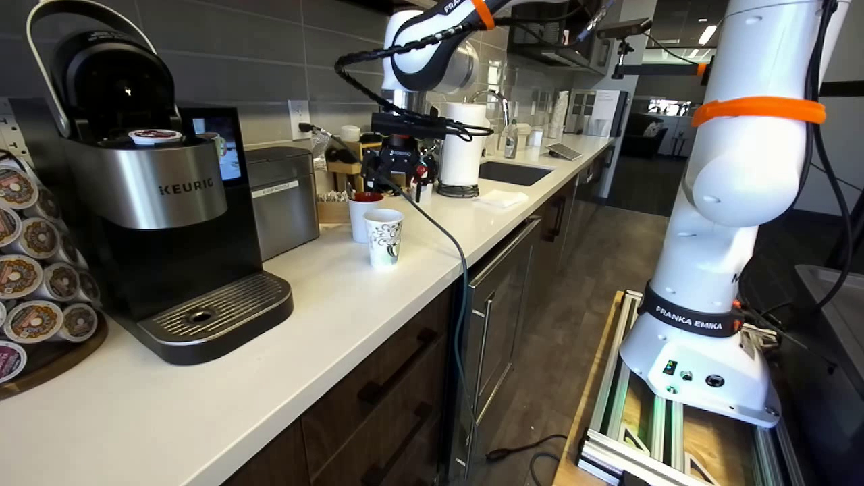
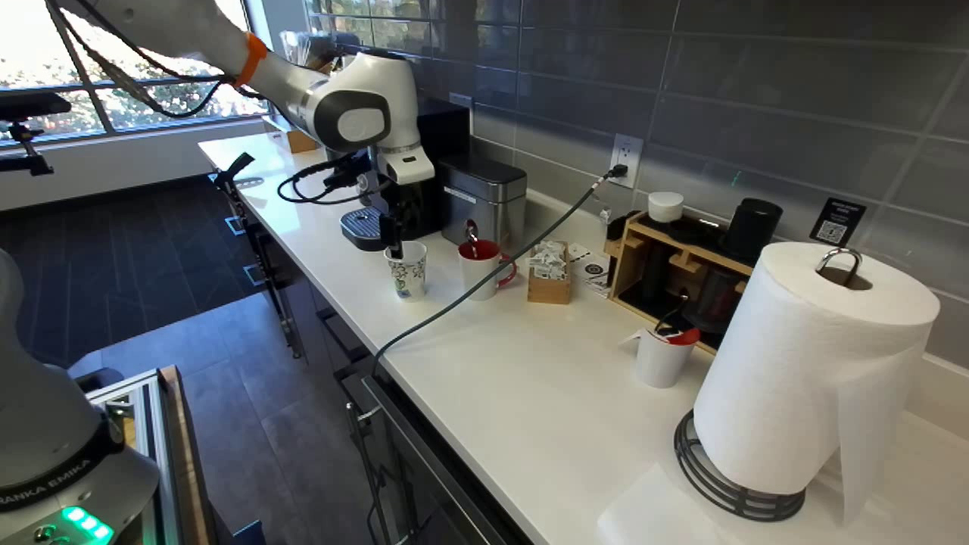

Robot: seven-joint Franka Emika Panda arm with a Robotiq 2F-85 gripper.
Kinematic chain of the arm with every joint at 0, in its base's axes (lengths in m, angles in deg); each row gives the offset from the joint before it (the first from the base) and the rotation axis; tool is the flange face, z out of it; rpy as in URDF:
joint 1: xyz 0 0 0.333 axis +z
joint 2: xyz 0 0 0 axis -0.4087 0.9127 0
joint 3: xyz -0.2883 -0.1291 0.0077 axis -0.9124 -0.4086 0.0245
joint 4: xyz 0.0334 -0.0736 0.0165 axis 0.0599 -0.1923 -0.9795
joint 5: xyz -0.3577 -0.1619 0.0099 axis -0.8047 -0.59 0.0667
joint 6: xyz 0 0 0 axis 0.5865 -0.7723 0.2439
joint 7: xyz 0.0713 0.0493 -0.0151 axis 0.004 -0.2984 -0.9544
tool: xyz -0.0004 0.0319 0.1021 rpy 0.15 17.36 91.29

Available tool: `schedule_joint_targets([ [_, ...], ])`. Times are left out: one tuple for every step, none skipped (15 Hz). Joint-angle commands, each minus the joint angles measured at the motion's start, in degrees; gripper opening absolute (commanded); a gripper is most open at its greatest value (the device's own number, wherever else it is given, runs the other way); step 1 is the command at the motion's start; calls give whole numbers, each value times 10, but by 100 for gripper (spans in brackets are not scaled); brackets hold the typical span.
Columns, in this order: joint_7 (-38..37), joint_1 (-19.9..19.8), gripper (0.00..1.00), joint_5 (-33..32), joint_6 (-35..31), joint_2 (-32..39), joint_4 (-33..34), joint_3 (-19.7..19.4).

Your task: Empty the contents in the cup into the mug cup

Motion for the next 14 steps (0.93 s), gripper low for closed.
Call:
schedule_joint_targets([
  [26,13,100,-15,-8,29,2,-21],
  [43,13,100,-14,-14,32,-2,-25],
  [54,14,100,-14,-14,36,-2,-28],
  [64,16,100,-10,-17,43,-1,-29],
  [74,18,100,-7,-19,47,-1,-31],
  [81,19,100,-4,-21,51,0,-31],
  [86,21,100,-3,-23,56,2,-32],
  [91,23,75,1,-25,60,3,-32],
  [95,24,74,5,-28,62,4,-32],
  [98,25,66,7,-32,63,3,-32],
  [100,26,58,9,-35,64,3,-33],
  [103,27,49,11,-37,63,3,-33],
  [105,27,42,13,-37,63,3,-33],
  [106,27,35,14,-39,60,1,-35],
])
